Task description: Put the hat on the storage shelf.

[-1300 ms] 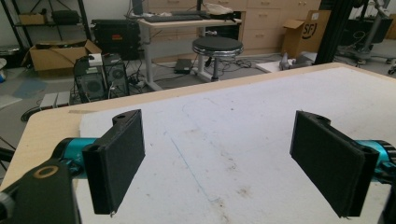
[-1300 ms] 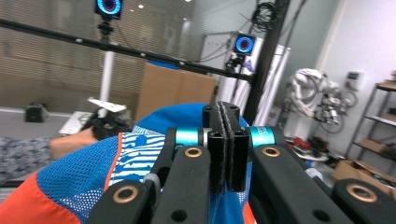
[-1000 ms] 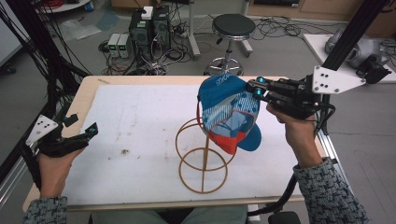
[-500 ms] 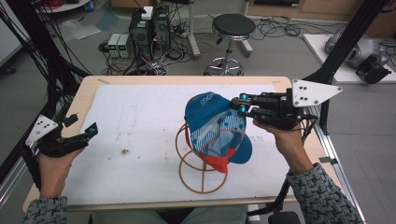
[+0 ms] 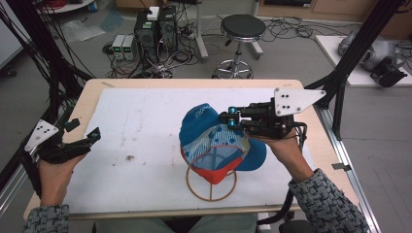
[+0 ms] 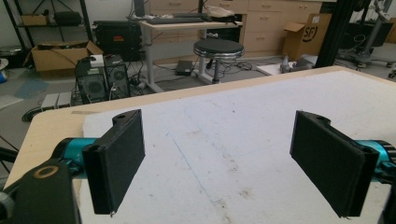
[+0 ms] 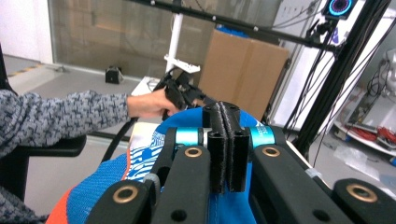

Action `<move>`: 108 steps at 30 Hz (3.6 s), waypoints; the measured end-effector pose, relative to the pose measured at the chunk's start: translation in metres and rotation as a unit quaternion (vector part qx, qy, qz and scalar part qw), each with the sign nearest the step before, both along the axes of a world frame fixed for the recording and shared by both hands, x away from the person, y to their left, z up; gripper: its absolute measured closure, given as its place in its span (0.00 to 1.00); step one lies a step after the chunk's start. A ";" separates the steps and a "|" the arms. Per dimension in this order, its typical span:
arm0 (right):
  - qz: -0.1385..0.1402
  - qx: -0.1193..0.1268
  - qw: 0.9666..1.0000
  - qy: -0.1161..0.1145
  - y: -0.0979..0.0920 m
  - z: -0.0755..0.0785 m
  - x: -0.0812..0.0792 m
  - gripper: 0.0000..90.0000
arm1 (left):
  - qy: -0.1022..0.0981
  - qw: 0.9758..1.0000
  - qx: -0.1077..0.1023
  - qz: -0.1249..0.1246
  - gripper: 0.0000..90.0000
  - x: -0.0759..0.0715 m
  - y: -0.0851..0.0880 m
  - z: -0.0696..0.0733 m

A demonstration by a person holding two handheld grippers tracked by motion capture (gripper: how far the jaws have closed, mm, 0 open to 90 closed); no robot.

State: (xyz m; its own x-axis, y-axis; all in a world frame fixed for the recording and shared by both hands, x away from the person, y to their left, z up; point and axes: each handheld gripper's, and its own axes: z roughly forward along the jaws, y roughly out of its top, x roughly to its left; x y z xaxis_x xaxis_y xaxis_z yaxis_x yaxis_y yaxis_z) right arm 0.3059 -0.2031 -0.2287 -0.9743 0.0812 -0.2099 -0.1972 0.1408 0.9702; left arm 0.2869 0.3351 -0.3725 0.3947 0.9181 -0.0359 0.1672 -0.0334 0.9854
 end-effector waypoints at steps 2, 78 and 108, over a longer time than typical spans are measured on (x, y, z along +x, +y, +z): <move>0.001 -0.006 1.000 0.004 0.002 -0.001 -0.001 1.00 | 0.000 1.000 0.000 0.000 0.20 0.000 0.000 0.000; -0.110 0.105 0.987 0.054 -0.028 -0.014 -0.001 0.33 | 0.004 1.000 0.001 -0.003 0.20 0.001 -0.001 -0.002; -0.366 0.128 0.922 0.008 -0.107 -0.041 0.028 0.13 | 0.009 1.000 0.000 0.000 0.20 0.004 0.000 -0.006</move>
